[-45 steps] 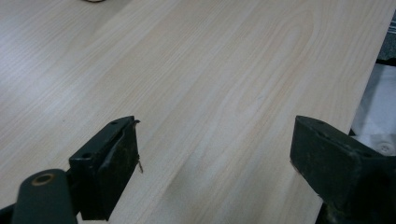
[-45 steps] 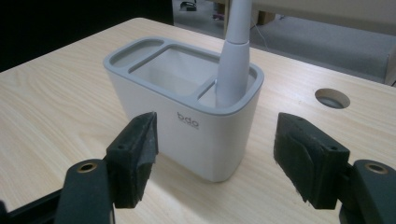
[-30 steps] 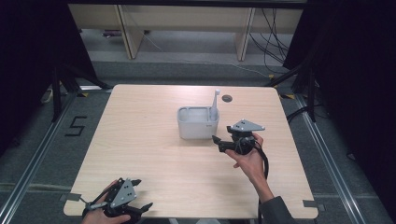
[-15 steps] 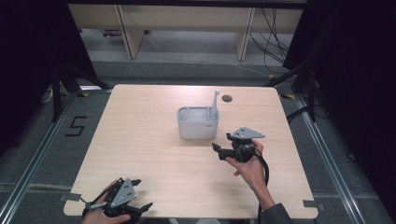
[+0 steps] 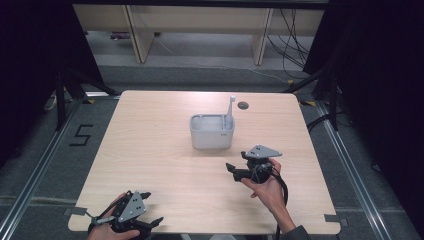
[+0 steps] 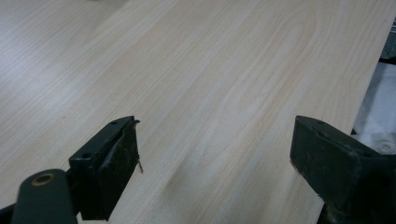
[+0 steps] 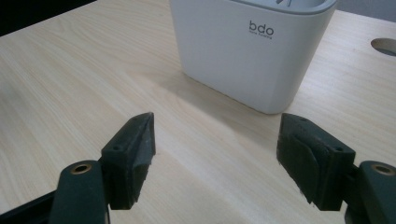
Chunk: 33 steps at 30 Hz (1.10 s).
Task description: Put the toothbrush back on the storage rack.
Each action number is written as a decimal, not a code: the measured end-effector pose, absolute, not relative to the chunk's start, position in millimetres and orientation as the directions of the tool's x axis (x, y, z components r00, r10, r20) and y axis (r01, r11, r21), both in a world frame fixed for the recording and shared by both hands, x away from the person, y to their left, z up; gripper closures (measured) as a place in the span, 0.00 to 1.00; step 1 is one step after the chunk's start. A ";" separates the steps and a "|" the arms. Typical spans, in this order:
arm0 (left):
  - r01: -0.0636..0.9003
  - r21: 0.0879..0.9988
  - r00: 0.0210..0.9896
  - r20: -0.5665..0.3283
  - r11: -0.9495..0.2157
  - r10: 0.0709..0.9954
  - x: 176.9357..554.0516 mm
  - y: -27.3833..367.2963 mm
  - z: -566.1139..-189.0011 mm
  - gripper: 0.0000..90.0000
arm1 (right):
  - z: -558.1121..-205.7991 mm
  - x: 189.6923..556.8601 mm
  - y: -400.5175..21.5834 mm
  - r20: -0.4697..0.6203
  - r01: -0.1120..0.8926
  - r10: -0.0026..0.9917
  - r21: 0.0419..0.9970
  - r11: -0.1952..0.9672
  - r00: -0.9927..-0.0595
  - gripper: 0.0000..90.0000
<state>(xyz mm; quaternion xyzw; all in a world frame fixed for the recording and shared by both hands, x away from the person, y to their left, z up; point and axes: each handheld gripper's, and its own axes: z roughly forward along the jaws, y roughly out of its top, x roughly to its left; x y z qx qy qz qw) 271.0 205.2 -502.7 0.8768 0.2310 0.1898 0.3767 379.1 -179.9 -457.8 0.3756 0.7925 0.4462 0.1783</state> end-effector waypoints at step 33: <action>0.260 0.747 0.825 0.158 -0.611 0.543 270.8 205.1 -502.9 0.16 | -472.5 341.5 -181.1 0.098 0.471 0.730 0.819 0.327 -0.677 0.27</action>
